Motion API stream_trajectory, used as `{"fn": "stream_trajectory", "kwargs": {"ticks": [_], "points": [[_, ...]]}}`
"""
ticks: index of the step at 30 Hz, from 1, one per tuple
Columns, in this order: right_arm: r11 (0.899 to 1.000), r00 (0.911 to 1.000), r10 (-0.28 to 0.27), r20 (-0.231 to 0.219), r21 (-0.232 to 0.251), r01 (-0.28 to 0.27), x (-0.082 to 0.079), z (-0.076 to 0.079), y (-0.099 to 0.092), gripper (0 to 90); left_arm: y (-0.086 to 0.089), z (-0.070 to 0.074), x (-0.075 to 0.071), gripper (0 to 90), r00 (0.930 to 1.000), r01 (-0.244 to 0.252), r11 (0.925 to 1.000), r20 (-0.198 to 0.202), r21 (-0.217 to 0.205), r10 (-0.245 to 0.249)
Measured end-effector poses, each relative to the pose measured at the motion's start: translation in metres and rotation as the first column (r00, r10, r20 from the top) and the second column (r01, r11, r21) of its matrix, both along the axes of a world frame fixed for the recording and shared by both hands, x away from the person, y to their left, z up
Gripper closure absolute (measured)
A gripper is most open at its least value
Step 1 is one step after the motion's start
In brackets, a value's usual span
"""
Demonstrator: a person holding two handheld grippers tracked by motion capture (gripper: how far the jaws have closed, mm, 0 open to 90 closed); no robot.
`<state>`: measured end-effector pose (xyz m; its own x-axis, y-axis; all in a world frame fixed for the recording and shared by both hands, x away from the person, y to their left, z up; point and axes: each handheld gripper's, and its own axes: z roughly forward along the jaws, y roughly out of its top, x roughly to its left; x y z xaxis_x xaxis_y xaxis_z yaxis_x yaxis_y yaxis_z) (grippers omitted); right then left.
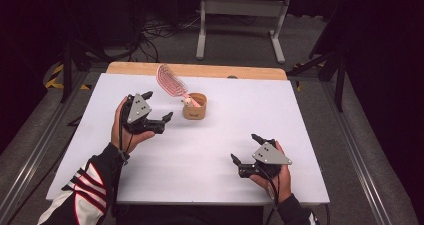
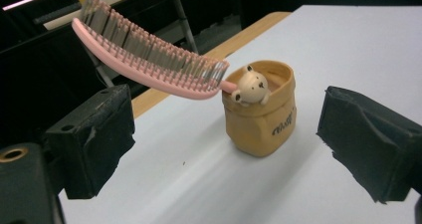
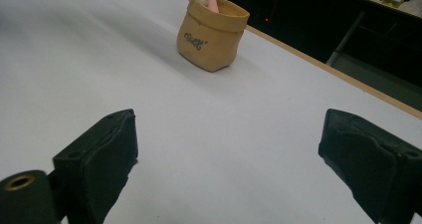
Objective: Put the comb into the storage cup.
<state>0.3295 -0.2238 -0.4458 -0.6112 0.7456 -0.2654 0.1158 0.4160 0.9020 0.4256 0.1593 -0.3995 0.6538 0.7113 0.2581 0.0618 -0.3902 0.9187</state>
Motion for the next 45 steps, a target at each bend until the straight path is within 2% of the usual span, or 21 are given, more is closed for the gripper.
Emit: {"fn": "stream_trajectory", "kwargs": {"ticks": [15,17,20,31,45], "points": [[1.000,1.0000,0.003,0.000,-0.005,-0.003,0.000,0.000,0.001,9.1,0.009,-0.008,-0.012,8.7,0.9999,0.016,0.9997,-0.002,-0.017,-0.016],[1.000,1.0000,0.003,0.001,-0.005,-0.003,0.000,0.000,0.001,9.1,0.010,-0.011,-0.013,8.6,0.9999,0.014,0.9999,0.001,-0.003,-0.014],[1.000,1.0000,0.004,0.003,-0.008,-0.004,-0.001,0.000,0.001,9.1,0.011,-0.015,-0.013,8.5,0.9998,0.017,0.9998,-0.008,-0.005,-0.017],[1.000,0.9999,0.006,0.011,-0.008,-0.006,-0.002,0.001,0.000,9.1,0.020,-0.014,-0.021,8.5,0.9995,0.032,0.9992,-0.005,-0.024,-0.032],[1.000,0.9998,0.011,0.018,-0.009,-0.010,-0.004,0.002,0.000,9.1,0.019,-0.014,-0.037,8.1,0.9967,0.081,0.9967,0.000,0.008,-0.081]]}}
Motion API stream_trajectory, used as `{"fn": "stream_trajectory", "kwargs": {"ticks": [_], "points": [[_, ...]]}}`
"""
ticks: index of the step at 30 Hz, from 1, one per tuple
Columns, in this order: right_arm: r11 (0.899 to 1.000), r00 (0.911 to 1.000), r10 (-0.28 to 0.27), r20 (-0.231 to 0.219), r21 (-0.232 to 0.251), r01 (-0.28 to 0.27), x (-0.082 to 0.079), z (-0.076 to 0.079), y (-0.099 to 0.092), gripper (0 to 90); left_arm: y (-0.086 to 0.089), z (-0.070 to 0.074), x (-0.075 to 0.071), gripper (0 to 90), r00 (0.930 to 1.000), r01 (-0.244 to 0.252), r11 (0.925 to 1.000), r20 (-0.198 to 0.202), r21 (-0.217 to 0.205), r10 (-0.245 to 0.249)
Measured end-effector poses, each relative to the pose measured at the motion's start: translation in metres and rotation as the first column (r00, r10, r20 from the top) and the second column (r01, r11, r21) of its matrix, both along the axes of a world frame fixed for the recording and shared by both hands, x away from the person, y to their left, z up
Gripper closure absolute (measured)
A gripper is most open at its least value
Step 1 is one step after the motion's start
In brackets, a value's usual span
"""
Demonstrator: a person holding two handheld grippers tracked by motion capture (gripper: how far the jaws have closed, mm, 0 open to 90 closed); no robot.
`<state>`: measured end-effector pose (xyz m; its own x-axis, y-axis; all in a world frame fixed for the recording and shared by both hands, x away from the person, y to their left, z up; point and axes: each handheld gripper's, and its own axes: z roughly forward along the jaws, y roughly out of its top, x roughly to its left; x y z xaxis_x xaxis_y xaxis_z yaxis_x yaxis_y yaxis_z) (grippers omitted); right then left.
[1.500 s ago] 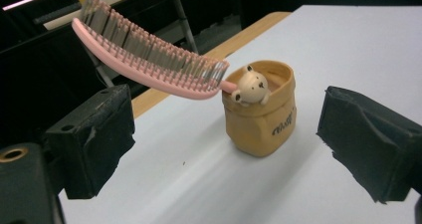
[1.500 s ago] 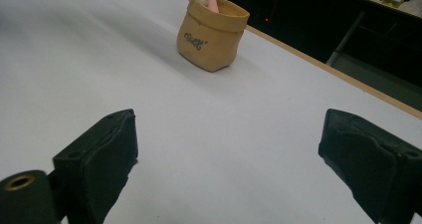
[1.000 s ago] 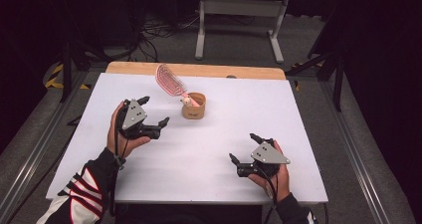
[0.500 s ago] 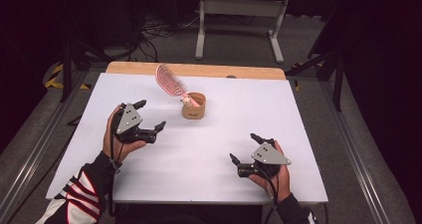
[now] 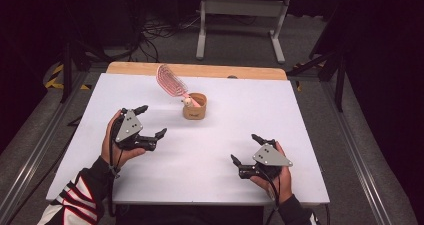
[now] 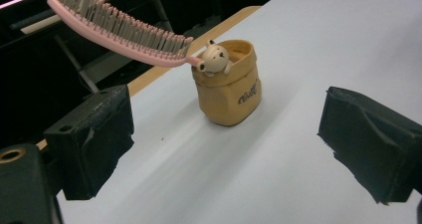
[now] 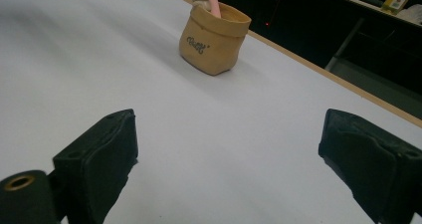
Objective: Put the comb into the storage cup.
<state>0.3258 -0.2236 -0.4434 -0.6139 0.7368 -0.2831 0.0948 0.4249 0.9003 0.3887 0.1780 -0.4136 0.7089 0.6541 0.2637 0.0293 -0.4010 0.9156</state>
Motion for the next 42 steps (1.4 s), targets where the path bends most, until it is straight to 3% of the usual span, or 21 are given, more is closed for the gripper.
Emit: {"fn": "stream_trajectory", "kwargs": {"ticks": [9,42], "points": [[1.000,1.0000,0.003,0.002,-0.003,-0.003,-0.001,0.000,0.000,9.1,-0.003,0.001,-0.012,7.6,0.9987,0.050,0.9987,0.007,0.010,-0.050],[1.000,0.9998,0.012,0.013,-0.010,-0.012,-0.004,0.002,0.004,9.1,0.006,0.001,-0.041,6.9,0.9947,0.101,0.9941,0.019,0.040,-0.102]]}}
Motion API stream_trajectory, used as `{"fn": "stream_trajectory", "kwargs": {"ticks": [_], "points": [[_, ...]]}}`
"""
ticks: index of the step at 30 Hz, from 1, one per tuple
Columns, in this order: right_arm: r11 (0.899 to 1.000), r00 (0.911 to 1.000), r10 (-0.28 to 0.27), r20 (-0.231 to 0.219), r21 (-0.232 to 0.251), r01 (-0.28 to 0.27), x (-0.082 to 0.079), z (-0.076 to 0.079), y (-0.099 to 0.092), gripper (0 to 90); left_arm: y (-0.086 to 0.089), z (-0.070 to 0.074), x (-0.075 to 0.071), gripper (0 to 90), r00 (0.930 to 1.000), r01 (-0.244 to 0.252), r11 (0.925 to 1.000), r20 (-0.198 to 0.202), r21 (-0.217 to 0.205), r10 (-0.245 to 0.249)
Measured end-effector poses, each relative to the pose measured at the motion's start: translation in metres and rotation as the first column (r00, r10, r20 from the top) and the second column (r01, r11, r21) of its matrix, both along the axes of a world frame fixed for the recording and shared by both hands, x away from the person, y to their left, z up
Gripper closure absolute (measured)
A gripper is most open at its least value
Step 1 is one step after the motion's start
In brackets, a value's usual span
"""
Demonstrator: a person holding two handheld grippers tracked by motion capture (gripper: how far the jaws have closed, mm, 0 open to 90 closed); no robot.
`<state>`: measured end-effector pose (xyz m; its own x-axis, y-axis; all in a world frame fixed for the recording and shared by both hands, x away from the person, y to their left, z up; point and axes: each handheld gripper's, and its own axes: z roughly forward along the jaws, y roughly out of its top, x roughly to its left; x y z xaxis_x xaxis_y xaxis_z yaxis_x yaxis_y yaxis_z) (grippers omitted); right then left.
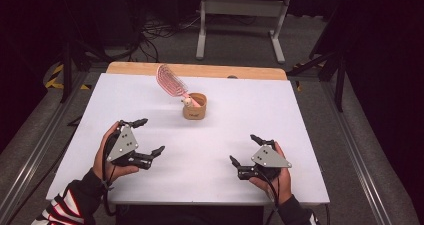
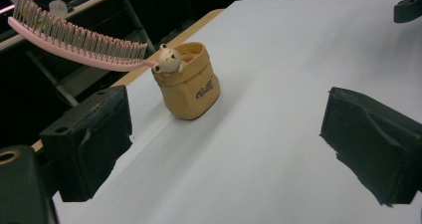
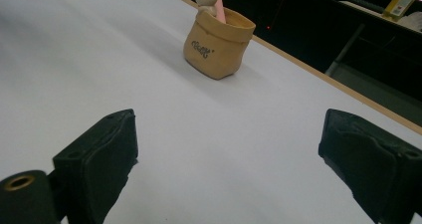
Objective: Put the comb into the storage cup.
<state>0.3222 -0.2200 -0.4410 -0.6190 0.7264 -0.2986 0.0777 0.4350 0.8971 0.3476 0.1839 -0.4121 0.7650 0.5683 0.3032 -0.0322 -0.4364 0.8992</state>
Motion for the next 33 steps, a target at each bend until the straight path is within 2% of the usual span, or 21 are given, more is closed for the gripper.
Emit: {"fn": "stream_trajectory", "kwargs": {"ticks": [10,24,33], "points": [[1.000,1.0000,0.004,0.005,-0.010,-0.004,-0.001,0.000,0.001,9.1,0.010,-0.001,-0.006,6.8,1.0000,-0.005,1.0000,0.001,0.003,0.005],[1.000,0.9999,0.013,0.010,-0.023,-0.012,-0.003,0.001,0.004,9.1,0.020,-0.007,-0.017,5.9,0.9997,-0.022,0.9990,0.013,0.039,0.022],[1.000,0.9998,0.013,0.012,-0.026,-0.012,-0.004,0.001,0.005,9.1,0.029,-0.010,-0.021,5.7,0.9995,-0.032,0.9993,0.007,0.020,0.032]]}}
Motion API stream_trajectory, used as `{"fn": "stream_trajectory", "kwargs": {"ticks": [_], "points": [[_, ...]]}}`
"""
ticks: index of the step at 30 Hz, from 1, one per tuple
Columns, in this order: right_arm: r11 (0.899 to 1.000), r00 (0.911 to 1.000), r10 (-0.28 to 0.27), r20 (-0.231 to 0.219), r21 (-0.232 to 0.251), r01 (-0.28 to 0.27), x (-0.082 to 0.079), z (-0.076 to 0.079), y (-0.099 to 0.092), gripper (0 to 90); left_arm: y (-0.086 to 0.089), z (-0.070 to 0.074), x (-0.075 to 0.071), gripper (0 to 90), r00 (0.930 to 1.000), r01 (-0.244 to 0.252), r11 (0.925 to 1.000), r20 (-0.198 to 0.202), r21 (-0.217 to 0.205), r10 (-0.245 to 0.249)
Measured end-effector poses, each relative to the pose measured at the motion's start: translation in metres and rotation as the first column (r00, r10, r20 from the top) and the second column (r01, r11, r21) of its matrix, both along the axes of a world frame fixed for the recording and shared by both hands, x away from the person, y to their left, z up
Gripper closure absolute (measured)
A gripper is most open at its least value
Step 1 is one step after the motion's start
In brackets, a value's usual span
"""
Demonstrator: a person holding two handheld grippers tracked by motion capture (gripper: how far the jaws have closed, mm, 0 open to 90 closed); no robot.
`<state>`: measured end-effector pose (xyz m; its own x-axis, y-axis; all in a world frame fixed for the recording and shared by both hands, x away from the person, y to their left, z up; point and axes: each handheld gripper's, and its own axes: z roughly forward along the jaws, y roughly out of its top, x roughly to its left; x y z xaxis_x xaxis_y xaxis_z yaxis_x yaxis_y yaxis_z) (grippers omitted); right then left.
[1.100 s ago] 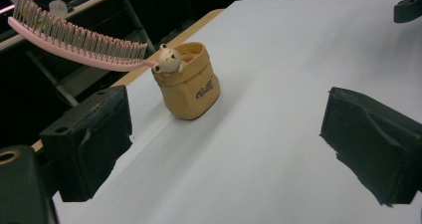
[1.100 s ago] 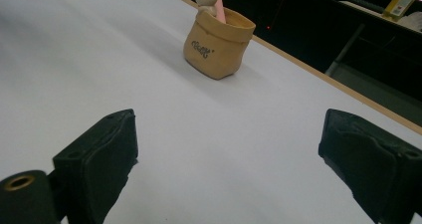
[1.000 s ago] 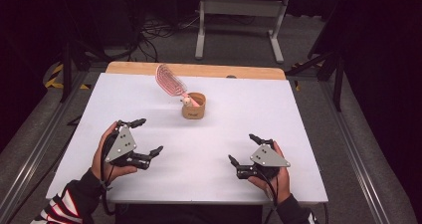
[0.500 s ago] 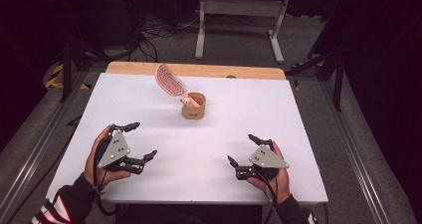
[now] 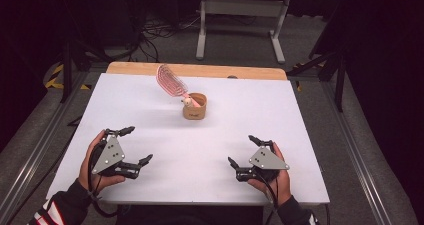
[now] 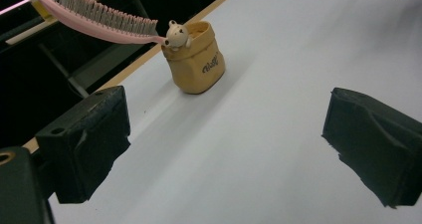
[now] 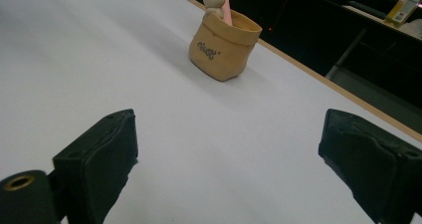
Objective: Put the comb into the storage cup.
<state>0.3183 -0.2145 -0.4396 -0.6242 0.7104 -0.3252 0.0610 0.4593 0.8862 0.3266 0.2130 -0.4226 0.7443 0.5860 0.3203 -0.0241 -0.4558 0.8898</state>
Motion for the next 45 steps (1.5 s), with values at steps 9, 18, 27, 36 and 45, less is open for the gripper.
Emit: {"fn": "stream_trajectory", "kwargs": {"ticks": [9,18,27,36,45], "points": [[1.000,1.0000,-0.004,0.001,-0.006,0.004,0.000,0.000,0.000,9.1,0.008,-0.009,-0.001,5.5,0.9995,-0.031,0.9995,-0.005,-0.003,0.031],[1.000,0.9998,-0.021,0.004,-0.004,0.021,-0.001,-0.001,-0.003,8.7,0.016,-0.022,-0.001,5.5,0.9979,-0.044,0.9989,-0.049,-0.017,0.043],[0.999,0.9989,-0.047,0.001,0.005,0.047,-0.002,-0.002,-0.007,7.7,0.024,-0.037,-0.003,5.5,0.9924,-0.070,0.9967,-0.104,-0.041,0.066],[0.998,0.9983,-0.057,-0.013,0.016,0.057,0.000,-0.004,-0.010,4.7,0.026,-0.041,-0.005,5.0,0.9889,-0.077,0.9948,-0.132,-0.066,0.067],[0.997,0.9979,-0.063,-0.018,0.045,0.063,0.001,-0.003,-0.015,4.3,0.025,-0.041,-0.005,4.9,0.9886,-0.084,0.9943,-0.131,-0.066,0.075]]}}
